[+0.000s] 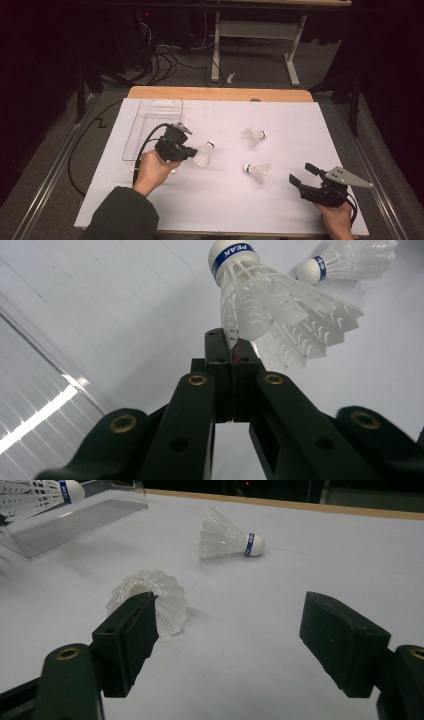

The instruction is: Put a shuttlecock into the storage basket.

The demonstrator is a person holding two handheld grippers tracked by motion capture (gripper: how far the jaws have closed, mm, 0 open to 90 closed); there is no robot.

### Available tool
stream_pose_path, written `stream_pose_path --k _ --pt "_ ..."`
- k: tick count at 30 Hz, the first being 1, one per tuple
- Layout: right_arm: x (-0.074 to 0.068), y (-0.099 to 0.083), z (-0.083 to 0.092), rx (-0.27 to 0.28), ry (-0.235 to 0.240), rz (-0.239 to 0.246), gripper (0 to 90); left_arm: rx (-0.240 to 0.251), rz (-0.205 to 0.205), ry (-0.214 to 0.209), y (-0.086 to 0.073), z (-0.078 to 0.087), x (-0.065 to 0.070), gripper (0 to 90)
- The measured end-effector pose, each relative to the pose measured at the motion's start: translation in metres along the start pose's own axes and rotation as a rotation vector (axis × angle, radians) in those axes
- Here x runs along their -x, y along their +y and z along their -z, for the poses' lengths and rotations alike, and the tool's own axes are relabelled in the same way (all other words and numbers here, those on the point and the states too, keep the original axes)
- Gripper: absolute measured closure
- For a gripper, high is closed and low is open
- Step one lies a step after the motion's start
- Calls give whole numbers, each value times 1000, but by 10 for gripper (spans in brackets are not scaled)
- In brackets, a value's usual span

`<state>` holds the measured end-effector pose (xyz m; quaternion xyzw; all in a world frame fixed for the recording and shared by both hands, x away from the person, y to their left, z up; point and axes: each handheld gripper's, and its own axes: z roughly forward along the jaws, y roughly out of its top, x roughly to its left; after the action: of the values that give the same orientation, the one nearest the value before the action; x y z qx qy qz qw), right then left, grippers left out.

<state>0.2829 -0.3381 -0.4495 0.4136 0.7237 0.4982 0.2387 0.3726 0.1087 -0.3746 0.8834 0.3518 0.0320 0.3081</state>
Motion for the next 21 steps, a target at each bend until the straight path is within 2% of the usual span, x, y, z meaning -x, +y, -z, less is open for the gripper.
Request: stream_pose_path --k 21 --pt "0 0 0 1 0 -1 237 26 29 40 4 13 -13 897"
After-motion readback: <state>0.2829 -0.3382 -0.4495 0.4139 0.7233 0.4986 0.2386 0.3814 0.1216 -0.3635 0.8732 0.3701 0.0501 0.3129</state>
